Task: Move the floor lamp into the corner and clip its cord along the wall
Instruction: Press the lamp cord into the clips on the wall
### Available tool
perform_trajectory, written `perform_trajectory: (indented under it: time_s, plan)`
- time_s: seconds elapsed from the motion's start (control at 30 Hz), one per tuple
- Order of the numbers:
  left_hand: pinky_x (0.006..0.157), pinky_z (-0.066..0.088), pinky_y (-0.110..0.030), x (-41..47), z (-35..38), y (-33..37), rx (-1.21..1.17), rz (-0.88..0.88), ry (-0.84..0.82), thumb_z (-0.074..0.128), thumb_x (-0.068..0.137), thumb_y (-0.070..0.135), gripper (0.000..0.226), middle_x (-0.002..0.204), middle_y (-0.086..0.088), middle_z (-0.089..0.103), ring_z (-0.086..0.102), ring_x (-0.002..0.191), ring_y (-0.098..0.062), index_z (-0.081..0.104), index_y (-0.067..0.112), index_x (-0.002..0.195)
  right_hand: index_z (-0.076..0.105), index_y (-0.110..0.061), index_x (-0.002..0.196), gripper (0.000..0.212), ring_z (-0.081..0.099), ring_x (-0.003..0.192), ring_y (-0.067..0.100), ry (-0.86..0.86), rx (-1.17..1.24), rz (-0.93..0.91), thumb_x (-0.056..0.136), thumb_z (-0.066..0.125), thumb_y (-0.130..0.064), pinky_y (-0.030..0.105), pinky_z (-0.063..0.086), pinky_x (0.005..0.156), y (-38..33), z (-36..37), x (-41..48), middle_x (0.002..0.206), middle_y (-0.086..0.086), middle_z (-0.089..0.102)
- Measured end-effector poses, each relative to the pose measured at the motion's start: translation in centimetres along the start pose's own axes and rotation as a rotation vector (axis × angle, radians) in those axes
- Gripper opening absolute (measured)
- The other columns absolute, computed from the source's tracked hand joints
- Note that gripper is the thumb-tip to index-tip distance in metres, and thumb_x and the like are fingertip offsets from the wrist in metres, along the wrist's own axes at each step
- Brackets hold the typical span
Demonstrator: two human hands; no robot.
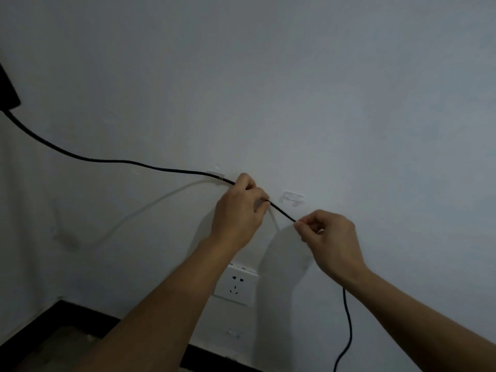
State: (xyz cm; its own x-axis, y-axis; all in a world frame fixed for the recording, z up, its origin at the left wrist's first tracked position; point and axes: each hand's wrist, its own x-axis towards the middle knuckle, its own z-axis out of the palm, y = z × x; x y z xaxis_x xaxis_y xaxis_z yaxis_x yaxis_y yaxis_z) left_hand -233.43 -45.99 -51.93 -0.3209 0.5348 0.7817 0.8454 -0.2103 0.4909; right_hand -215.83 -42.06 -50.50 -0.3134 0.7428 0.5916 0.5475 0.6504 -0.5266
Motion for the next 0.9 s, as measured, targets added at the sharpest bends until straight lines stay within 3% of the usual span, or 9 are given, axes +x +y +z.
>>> perform_trajectory:
  time_s: [0.23,0.4,0.47,0.63,0.73,0.9]
  plan:
    - [0.059,0.048,-0.033,-0.1,1.1,0.7,0.034,-0.078,0.079,0.073,0.077,0.025,0.017,0.091,-0.005,0.052,0.056,0.071,-0.022,0.07,0.009,0.08,0.072,-0.011,0.076,0.015,0.06,0.063,0.013,0.001,-0.154,-0.087,0.084,0.066,-0.022,0.023,0.039,0.059,-2.1,-1.9,3.2,0.062,-0.005,0.061]
    - [0.056,0.045,-0.032,-0.1,1.4,0.9,0.057,-0.097,0.112,0.075,0.075,0.028,0.019,0.09,-0.005,0.052,0.055,0.069,-0.022,0.068,0.01,0.077,0.072,-0.006,0.074,0.017,0.063,0.065,0.016,-0.071,-0.183,-0.081,0.083,0.063,-0.017,0.026,0.049,0.058,-3.0,-2.4,4.7,0.064,-0.001,0.067]
    - [0.056,0.041,-0.03,-0.1,1.5,1.1,0.063,-0.097,0.112,0.074,0.075,0.03,0.02,0.089,-0.003,0.052,0.054,0.069,-0.02,0.069,0.011,0.078,0.072,-0.005,0.073,0.017,0.062,0.064,0.015,-0.082,-0.202,-0.09,0.083,0.063,-0.016,0.024,0.046,0.056,-3.2,-2.5,5.0,0.062,-0.004,0.064]
    - [0.056,0.051,-0.037,-0.5,2.0,1.4,0.052,-0.057,0.11,0.071,0.079,0.022,0.011,0.087,-0.006,0.055,0.056,0.068,-0.023,0.069,0.01,0.078,0.07,0.0,0.073,0.019,0.063,0.067,0.023,-0.071,-0.297,-0.153,0.083,0.061,-0.014,0.029,0.049,0.059,-3.9,-2.5,6.2,0.069,0.007,0.069]
    - [0.055,0.052,-0.039,-0.3,2.0,1.1,0.03,-0.045,0.122,0.07,0.079,0.021,0.011,0.085,-0.006,0.056,0.056,0.067,-0.023,0.069,0.01,0.077,0.067,-0.003,0.07,0.017,0.057,0.061,0.018,-0.078,-0.319,-0.19,0.083,0.06,-0.013,0.025,0.04,0.052,-4.2,-2.5,6.6,0.061,-0.003,0.06]
    - [0.054,0.053,-0.039,-0.1,2.1,0.6,0.032,-0.023,0.188,0.068,0.081,0.02,0.013,0.084,-0.008,0.056,0.056,0.067,-0.024,0.067,0.007,0.078,0.067,-0.009,0.071,0.016,0.059,0.064,0.013,-0.106,-0.233,-0.201,0.085,0.063,-0.014,0.027,0.046,0.064,-3.3,-2.9,6.1,0.063,-0.008,0.061]
